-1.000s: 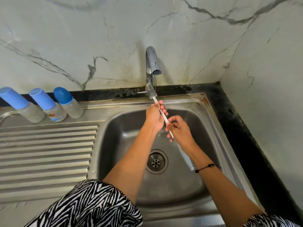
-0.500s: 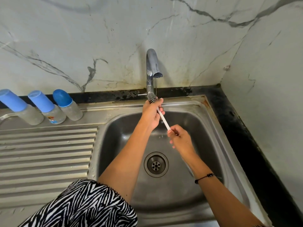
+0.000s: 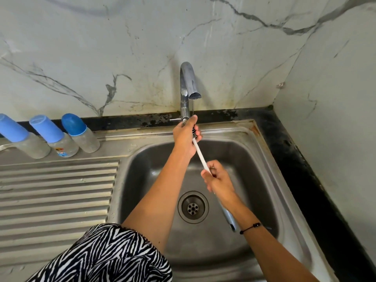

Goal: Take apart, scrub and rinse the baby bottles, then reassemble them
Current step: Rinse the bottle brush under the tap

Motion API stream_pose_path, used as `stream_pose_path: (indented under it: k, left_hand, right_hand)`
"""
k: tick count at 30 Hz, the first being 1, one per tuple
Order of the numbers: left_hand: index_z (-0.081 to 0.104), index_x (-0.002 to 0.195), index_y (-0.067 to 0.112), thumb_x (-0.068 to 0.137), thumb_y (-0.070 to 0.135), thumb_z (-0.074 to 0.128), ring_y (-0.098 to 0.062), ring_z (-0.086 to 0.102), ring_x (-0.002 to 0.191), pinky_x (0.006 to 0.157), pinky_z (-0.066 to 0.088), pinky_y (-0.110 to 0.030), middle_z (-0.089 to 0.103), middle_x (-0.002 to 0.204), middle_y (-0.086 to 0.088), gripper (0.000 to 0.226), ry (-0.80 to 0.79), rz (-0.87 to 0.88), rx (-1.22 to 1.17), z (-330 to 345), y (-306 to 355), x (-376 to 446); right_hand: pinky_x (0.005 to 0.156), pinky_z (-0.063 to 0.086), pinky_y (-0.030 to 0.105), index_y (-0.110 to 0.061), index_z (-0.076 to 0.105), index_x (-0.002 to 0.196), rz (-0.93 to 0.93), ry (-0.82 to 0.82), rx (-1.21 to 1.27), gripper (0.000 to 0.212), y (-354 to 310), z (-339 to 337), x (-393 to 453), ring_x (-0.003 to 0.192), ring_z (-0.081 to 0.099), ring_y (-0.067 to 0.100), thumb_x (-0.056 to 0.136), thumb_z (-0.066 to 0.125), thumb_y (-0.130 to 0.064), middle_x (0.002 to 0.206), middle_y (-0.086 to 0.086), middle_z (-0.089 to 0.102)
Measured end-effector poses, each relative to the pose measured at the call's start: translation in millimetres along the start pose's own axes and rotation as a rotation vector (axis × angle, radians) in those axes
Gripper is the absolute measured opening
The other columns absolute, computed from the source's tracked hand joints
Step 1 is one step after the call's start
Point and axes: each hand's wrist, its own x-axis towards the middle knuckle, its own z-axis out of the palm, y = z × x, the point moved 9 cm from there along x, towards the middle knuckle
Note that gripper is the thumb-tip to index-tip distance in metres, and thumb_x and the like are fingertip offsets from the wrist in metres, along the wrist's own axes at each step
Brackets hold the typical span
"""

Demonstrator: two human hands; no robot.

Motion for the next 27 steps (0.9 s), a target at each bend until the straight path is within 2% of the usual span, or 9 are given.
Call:
stream_pose_path:
  k: [2, 5, 8, 11, 14, 17, 21, 24, 27]
  left_hand:
    - [0.054, 0.074, 0.011, 0.089, 0.010, 0.064, -0.011, 0.042, 0.037, 0.038, 0.036, -0.020, 0.049, 0.051, -0.001, 0.018, 0.012, 0.045, 0.094, 2, 3, -1]
    - [0.052, 0.072, 0.010, 0.088, 0.008, 0.064, -0.013, 0.044, 0.036, 0.038, 0.039, -0.021, 0.051, 0.050, -0.002, 0.021, -0.060, 0.082, 0.155, 12, 7, -2]
    - [0.050, 0.071, 0.010, 0.089, 0.009, 0.063, -0.013, 0.045, 0.035, 0.038, 0.040, -0.022, 0.052, 0.047, -0.002, 0.023, -0.133, 0.087, 0.181, 16, 14, -2]
    - [0.049, 0.064, 0.011, 0.093, 0.020, 0.059, -0.013, 0.043, 0.035, 0.038, 0.038, -0.022, 0.048, 0.044, -0.002, 0.032, -0.209, 0.045, 0.183, 22, 11, -3]
    - [0.047, 0.062, 0.012, 0.097, 0.039, 0.047, -0.013, 0.042, 0.037, 0.038, 0.036, -0.022, 0.045, 0.044, -0.001, 0.044, -0.222, 0.024, 0.099, 26, 9, -2]
    - [0.051, 0.067, 0.010, 0.100, 0.048, 0.029, -0.014, 0.045, 0.038, 0.040, 0.037, -0.020, 0.049, 0.047, -0.002, 0.055, -0.216, -0.019, -0.015, 24, 2, 2]
    - [0.054, 0.072, 0.010, 0.098, 0.057, 0.016, -0.014, 0.044, 0.040, 0.043, 0.036, -0.020, 0.048, 0.047, -0.001, 0.065, -0.214, -0.108, 0.060, 20, -23, -2]
    - [0.053, 0.072, 0.010, 0.099, 0.055, 0.016, -0.014, 0.041, 0.039, 0.045, 0.033, -0.023, 0.045, 0.046, -0.001, 0.064, -0.200, -0.106, 0.065, 17, -22, -1]
    - [0.054, 0.070, 0.011, 0.099, 0.055, 0.019, -0.013, 0.044, 0.040, 0.044, 0.036, -0.021, 0.049, 0.048, -0.001, 0.063, -0.178, -0.113, 0.022, 12, -16, 3]
  right_hand:
    - [0.055, 0.039, 0.028, -0.019, 0.051, 0.077, -0.039, 0.101, -0.080, 0.017, 3, -5, 5, 0.058, 0.044, 0.013, 0.091, 0.054, -0.010, 0.064, -0.001, 0.047]
    - [0.049, 0.033, 0.021, -0.012, 0.056, 0.071, 0.046, 0.167, 0.058, 0.022, 9, -11, 6, 0.052, 0.039, 0.010, 0.091, 0.051, -0.004, 0.057, 0.000, 0.045]
    - [0.037, 0.023, 0.018, -0.006, 0.056, 0.066, 0.155, 0.029, 0.322, 0.031, 14, 1, -1, 0.038, 0.030, 0.007, 0.093, 0.042, 0.002, 0.048, 0.000, 0.038]
    - [0.035, 0.017, 0.017, -0.010, 0.050, 0.072, 0.253, -0.074, 0.447, 0.028, 17, 18, -9, 0.034, 0.023, 0.006, 0.098, 0.037, -0.008, 0.044, -0.004, 0.031]
    - [0.036, 0.017, 0.019, -0.014, 0.044, 0.076, 0.240, -0.069, 0.450, 0.023, 11, 22, -7, 0.035, 0.025, 0.007, 0.098, 0.041, -0.009, 0.047, -0.003, 0.032]
    - [0.036, 0.022, 0.021, -0.011, 0.049, 0.071, 0.184, -0.011, 0.389, 0.028, -1, 19, 2, 0.038, 0.030, 0.009, 0.098, 0.041, -0.010, 0.051, 0.001, 0.043]
    - [0.035, 0.021, 0.021, -0.010, 0.049, 0.063, 0.213, 0.028, 0.374, 0.042, -9, 10, 17, 0.034, 0.027, 0.008, 0.101, 0.037, -0.023, 0.045, 0.000, 0.039]
    - [0.034, 0.016, 0.019, -0.011, 0.048, 0.065, 0.313, -0.142, 0.430, 0.045, 1, 15, 19, 0.031, 0.021, 0.007, 0.101, 0.030, -0.031, 0.040, -0.004, 0.031]
    - [0.033, 0.014, 0.016, -0.014, 0.048, 0.074, 0.417, -0.374, 0.648, 0.033, 9, 31, 9, 0.030, 0.021, 0.005, 0.098, 0.034, -0.032, 0.039, -0.004, 0.030]
